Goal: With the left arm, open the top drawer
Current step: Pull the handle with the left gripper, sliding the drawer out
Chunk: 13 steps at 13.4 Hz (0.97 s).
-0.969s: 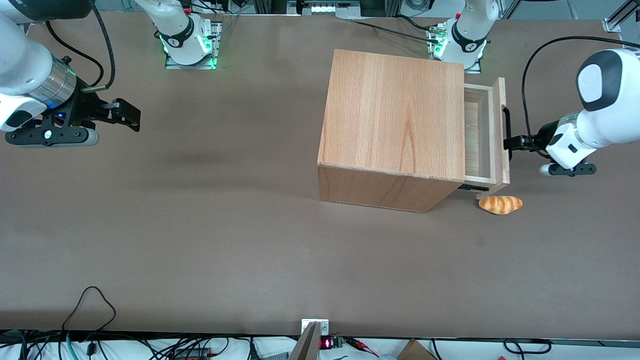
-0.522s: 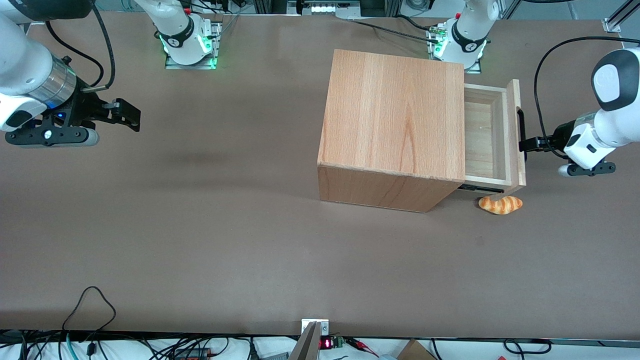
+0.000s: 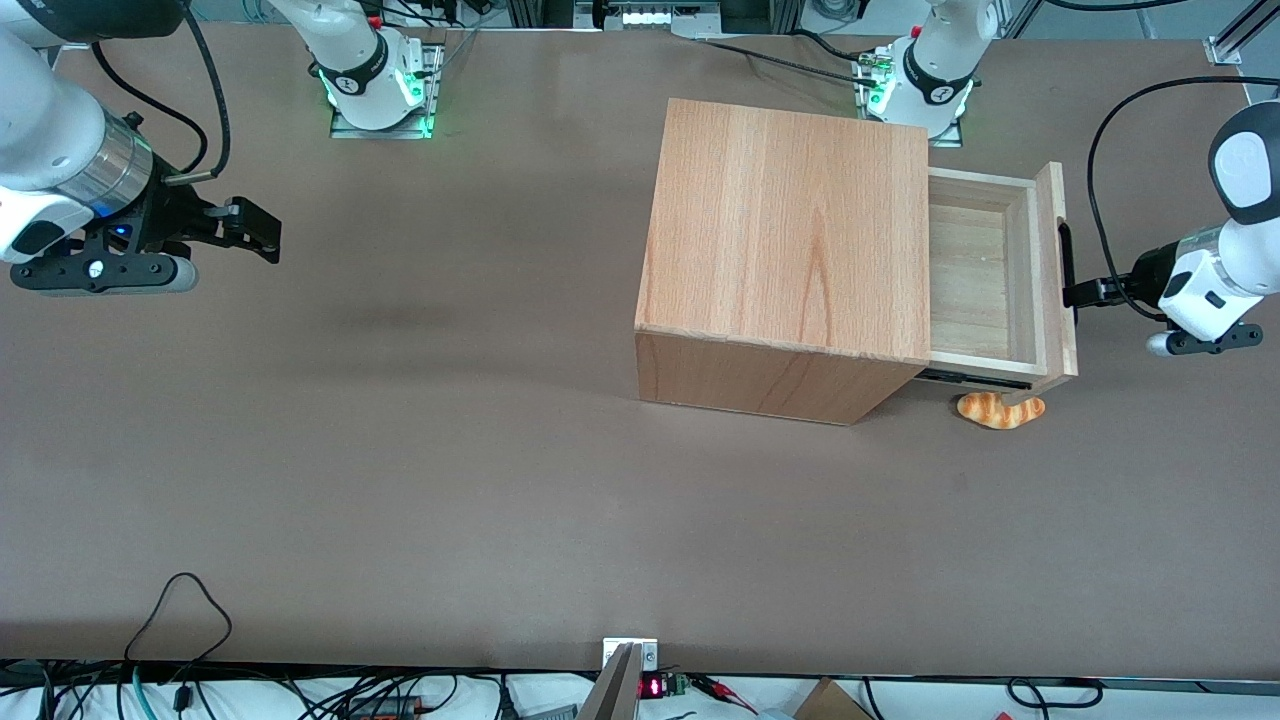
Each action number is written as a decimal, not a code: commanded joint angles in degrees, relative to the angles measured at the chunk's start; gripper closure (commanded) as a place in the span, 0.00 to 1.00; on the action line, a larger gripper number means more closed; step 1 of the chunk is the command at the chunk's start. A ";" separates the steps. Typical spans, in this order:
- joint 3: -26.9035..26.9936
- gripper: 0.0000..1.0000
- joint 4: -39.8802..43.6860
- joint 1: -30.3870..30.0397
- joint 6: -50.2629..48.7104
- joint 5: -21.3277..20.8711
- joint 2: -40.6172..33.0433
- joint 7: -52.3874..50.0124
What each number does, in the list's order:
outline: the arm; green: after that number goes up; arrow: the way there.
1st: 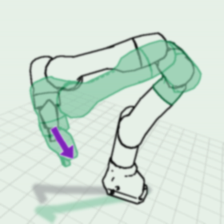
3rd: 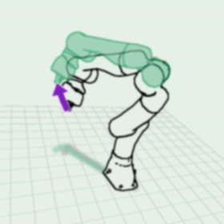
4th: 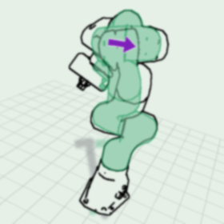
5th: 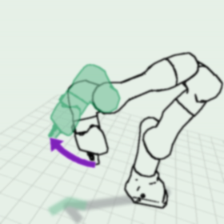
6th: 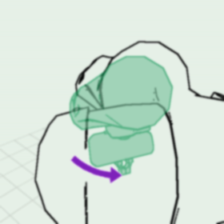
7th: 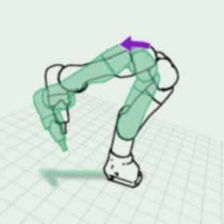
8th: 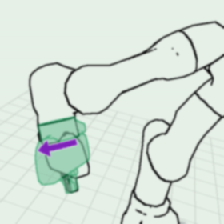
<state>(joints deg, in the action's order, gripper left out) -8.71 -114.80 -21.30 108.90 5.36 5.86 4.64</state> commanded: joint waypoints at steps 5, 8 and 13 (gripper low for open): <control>-0.34 0.00 3.79 -3.57 0.44 -1.76 2.93 3.88; -0.34 0.00 4.84 -4.98 0.44 -1.76 3.81 5.29; -0.43 0.00 6.86 -6.21 -0.26 -1.76 4.86 6.97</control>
<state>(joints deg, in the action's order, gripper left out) -8.69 -111.12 -26.72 109.12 5.13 8.85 10.58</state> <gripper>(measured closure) 0.000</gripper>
